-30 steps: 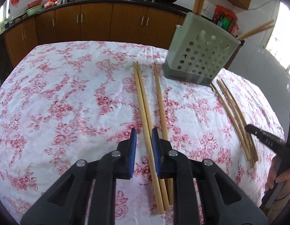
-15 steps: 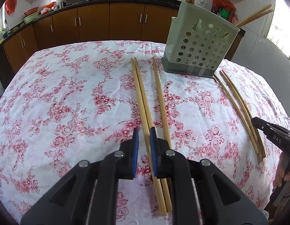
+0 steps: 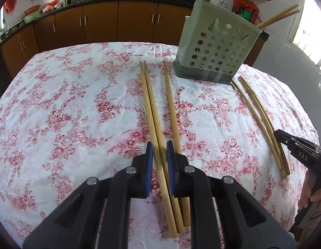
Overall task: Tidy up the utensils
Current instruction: 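Move the left tool to the next chopsticks while the right tool grasps a chopstick, then grasp a bamboo chopstick with the left tool while the right tool holds its chopstick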
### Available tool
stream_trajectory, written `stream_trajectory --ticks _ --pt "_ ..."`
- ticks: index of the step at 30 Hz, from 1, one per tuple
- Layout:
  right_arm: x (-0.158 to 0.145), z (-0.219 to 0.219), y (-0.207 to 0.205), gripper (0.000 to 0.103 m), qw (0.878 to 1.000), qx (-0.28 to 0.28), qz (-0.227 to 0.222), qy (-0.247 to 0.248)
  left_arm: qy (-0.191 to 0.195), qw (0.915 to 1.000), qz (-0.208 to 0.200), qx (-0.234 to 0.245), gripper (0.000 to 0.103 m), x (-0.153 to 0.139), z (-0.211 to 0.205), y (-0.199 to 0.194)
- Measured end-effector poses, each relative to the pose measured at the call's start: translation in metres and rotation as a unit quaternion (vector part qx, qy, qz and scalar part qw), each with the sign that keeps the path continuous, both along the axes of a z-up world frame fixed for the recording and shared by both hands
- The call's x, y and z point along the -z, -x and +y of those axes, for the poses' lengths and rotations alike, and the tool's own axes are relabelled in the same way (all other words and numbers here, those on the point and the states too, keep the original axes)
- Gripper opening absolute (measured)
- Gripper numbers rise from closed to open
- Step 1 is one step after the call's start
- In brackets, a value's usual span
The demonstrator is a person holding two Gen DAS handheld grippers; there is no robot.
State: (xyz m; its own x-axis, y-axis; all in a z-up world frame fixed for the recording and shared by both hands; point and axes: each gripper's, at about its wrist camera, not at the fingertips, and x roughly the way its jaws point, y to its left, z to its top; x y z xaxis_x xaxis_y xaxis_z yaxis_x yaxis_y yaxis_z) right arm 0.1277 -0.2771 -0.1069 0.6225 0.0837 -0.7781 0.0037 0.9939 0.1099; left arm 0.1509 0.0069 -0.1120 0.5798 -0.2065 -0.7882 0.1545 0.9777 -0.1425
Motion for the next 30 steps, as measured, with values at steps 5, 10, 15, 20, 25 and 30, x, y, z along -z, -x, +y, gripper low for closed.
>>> stream_trajectory --ticks 5,10,15,20,25,30 --pt "0.000 -0.004 0.001 0.008 1.000 0.004 0.000 -0.001 0.033 0.9994 0.003 -0.013 0.014 -0.003 0.011 0.000" --pt "0.001 -0.005 0.000 0.008 1.000 0.007 -0.002 0.000 0.025 0.9995 0.004 -0.020 0.014 -0.002 0.014 -0.002" --pt "0.000 -0.004 0.000 0.008 1.000 0.005 -0.002 0.006 -0.015 0.9998 0.005 -0.012 0.012 0.000 0.007 -0.003" --pt "0.000 -0.003 0.002 0.008 1.000 0.001 -0.006 0.014 -0.040 0.9992 -0.001 -0.009 0.010 0.001 0.007 -0.003" --pt "0.001 -0.019 -0.001 0.008 0.999 0.041 -0.014 0.027 -0.044 0.9978 -0.003 -0.049 0.009 0.000 0.030 -0.018" --pt "0.002 -0.033 -0.004 0.008 0.998 0.059 -0.017 0.021 -0.037 0.9975 -0.011 -0.059 0.010 0.000 0.043 -0.021"
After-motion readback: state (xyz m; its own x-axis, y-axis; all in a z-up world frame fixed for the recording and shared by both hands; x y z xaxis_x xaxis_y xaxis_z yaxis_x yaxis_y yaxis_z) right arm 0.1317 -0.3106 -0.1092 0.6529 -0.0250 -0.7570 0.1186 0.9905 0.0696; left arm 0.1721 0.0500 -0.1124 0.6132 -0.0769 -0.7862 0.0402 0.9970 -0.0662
